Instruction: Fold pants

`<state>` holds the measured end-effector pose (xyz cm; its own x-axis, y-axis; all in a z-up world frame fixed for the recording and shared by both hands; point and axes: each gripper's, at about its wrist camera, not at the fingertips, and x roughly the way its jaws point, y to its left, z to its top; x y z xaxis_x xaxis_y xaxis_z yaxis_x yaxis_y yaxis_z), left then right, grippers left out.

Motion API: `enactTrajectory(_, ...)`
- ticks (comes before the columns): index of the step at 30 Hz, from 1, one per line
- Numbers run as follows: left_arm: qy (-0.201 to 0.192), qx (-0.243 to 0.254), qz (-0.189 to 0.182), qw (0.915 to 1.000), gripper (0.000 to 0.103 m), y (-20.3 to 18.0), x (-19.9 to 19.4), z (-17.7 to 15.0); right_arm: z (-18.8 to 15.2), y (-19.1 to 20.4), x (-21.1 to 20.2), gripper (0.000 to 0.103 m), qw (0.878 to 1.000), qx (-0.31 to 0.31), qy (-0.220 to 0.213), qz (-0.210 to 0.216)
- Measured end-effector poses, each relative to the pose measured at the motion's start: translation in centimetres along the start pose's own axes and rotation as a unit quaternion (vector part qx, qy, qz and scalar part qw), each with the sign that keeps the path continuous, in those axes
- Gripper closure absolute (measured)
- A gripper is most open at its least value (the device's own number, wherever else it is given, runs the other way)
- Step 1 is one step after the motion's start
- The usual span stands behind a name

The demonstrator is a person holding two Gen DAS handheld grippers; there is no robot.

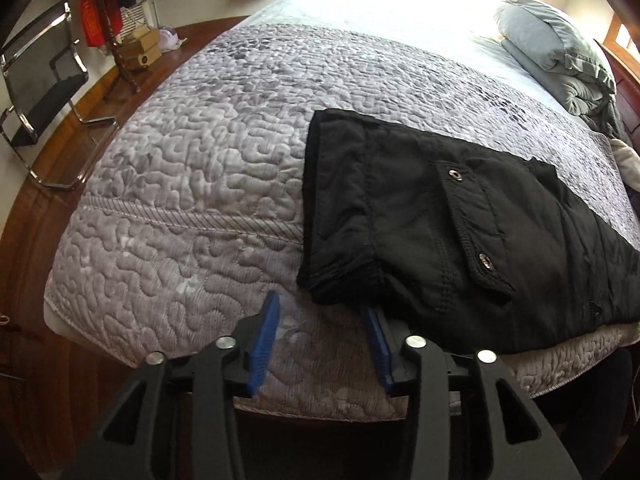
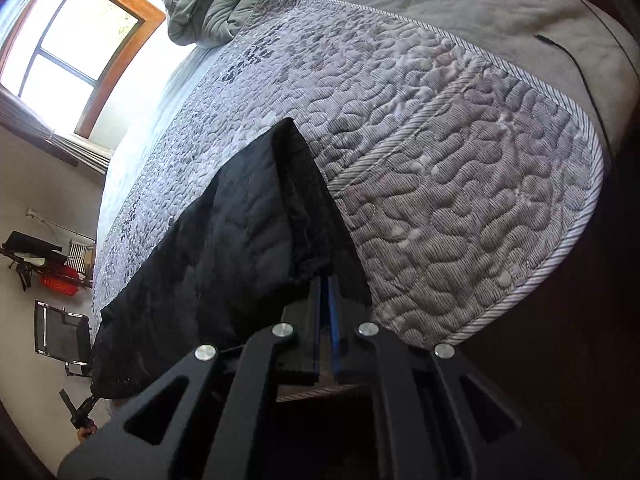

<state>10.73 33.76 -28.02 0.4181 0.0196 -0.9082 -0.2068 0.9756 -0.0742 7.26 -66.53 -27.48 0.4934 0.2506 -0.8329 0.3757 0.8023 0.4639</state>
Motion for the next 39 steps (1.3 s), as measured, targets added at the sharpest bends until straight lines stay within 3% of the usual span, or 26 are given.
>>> enactTrajectory(4, 0.009, -0.036, 0.029, 0.9989, 0.052, 2.0, 0.3, -1.0, -1.4, -1.8, 0.1, 0.09, 0.999, 0.031, 0.008, 0.007)
enactTrajectory(6, 0.007, -0.079, 0.022, 0.9966, 0.052, 3.6, 0.3, -1.6, -2.0, -2.7, 0.1, 0.09, 0.998, 0.053, 0.007, 0.017)
enactTrajectory(10, -0.017, -0.175, -0.045, 0.9834, 0.052, 5.8, -0.6, -3.0, -3.0, -3.7, 0.0, 0.086, 0.995, 0.09, 0.0, 0.049)
enactTrajectory(12, -0.026, -0.202, -0.088, 0.9751, 0.045, 5.8, -1.0, -3.6, -3.3, -3.7, -0.1, 0.075, 0.992, 0.105, -0.003, 0.073)
enactTrajectory(14, -0.03, -0.219, -0.129, 0.9665, 0.035, 5.3, -1.1, -3.9, -3.7, -3.5, 0.0, 0.074, 0.989, 0.113, -0.005, 0.09)
enactTrajectory(16, -0.031, -0.23, -0.165, 0.9586, 0.034, 4.6, -1.0, -4.0, -4.0, -3.1, 0.6, 0.074, 0.989, 0.115, -0.001, 0.095)
enactTrajectory(18, -0.027, -0.228, -0.185, 0.9555, 0.033, 3.7, -0.7, -3.5, -4.4, -2.9, 1.5, 0.074, 0.988, 0.121, 0.008, 0.097)
enactTrajectory(21, -0.012, -0.227, -0.187, 0.9558, 0.033, 2.5, 0.6, -2.5, -4.9, -2.8, 2.4, 0.072, 0.985, 0.135, 0.013, 0.108)
enactTrajectory(22, -0.01, -0.229, -0.187, 0.9553, 0.035, 2.2, 1.0, -2.1, -5.0, -2.7, 2.6, 0.068, 0.983, 0.143, 0.012, 0.114)
enactTrajectory(24, -0.009, -0.226, -0.183, 0.9568, 0.065, 1.8, 1.3, -1.3, -5.2, -2.6, 2.9, 0.065, 0.98, 0.155, 0.007, 0.123)
enactTrajectory(26, -0.013, -0.215, -0.174, 0.961, 0.081, 1.2, 1.0, -0.3, -5.2, -2.4, 3.0, 0.063, 0.979, 0.161, 0.004, 0.127)
enactTrajectory(31, -0.053, -0.196, -0.159, 0.9661, 0.086, 0.5, -0.2, 2.4, -4.8, -2.6, 2.6, 0.059, 0.972, 0.185, -0.017, 0.142)
enactTrajectory(39, -0.036, -0.223, -0.167, 0.9599, 0.086, 1.8, 2.0, 1.5, -4.9, -2.5, 3.5, 0.062, 0.966, 0.204, -0.029, 0.155)
